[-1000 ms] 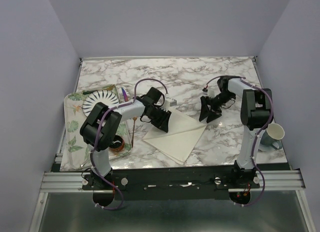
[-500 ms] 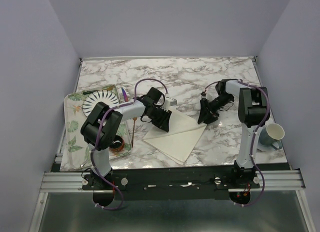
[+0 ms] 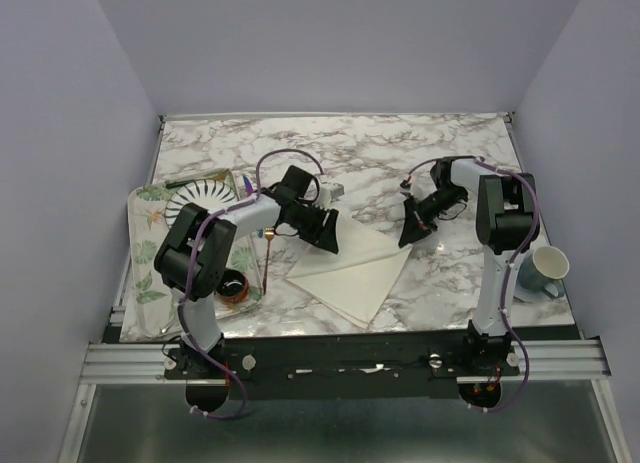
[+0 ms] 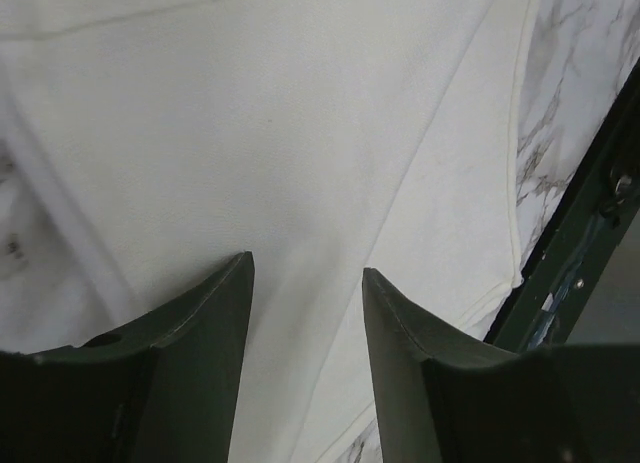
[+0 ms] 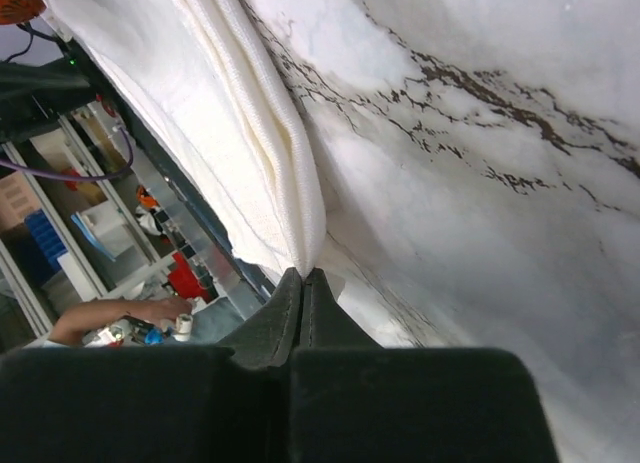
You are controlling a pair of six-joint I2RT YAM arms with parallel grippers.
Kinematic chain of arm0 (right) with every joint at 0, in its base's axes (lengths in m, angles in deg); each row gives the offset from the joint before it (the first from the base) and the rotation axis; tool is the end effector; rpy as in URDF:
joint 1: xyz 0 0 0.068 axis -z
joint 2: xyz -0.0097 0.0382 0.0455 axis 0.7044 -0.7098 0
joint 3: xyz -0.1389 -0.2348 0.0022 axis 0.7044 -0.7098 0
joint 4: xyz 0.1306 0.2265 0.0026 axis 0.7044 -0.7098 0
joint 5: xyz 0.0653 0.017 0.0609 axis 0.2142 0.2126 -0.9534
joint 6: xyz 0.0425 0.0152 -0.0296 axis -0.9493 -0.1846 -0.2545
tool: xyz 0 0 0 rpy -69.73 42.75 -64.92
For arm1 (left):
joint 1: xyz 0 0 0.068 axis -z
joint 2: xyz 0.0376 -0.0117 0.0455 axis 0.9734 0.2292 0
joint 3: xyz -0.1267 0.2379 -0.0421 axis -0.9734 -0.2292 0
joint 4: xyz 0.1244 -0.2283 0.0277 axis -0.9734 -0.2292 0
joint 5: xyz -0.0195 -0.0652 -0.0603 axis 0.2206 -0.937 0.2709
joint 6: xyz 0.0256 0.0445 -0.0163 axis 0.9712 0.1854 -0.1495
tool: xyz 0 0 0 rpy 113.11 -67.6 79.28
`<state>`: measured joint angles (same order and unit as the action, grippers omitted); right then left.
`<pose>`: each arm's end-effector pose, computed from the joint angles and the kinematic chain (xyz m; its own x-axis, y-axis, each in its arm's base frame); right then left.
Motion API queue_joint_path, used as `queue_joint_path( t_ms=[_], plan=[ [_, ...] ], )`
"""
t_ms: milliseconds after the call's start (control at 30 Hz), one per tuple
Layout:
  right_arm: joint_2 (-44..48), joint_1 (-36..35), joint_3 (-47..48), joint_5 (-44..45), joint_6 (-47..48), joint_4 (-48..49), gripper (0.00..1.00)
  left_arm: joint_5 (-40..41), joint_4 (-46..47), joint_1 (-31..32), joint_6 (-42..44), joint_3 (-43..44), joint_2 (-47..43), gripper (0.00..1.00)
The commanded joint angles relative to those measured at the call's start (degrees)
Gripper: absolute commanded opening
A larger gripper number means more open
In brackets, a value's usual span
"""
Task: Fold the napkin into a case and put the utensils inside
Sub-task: Pick up the upper triangle-folded napkin from the center of the board.
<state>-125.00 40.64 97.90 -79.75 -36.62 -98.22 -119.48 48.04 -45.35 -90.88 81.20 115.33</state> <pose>0.3661 0.0527 0.1224 -0.9562 -0.2848 0.0679 -0.1355 0.6360 0.7597 0.3016 -0.2101 0.1608 -0.8053 0.3997 -0.4379 0.5929 0.5514 -0.5869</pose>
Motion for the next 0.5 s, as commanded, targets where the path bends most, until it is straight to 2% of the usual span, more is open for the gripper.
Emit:
queue_joint_path(
  t_ms=[0,33,233,467],
  plan=[
    [2.33,-1.13,1.63,0.11,3.85,-0.46,0.01,-5.44,2.53,-7.3,-0.95,4.86,-3.85,0.65],
    [2.6,-1.74,1.63,0.72,4.56,-0.2,0.01,-5.18,1.92,-9.4,0.45,6.18,-3.58,0.67],
    [4.18,-5.26,1.54,6.07,8.61,1.65,0.01,-4.73,-6.96,-11.97,7.66,17.43,4.85,0.68],
    [4.71,-6.49,1.8,9.69,10.1,3.15,0.01,-10.01,-8.72,-11.89,6.71,22.19,12.06,0.68]
  ],
)
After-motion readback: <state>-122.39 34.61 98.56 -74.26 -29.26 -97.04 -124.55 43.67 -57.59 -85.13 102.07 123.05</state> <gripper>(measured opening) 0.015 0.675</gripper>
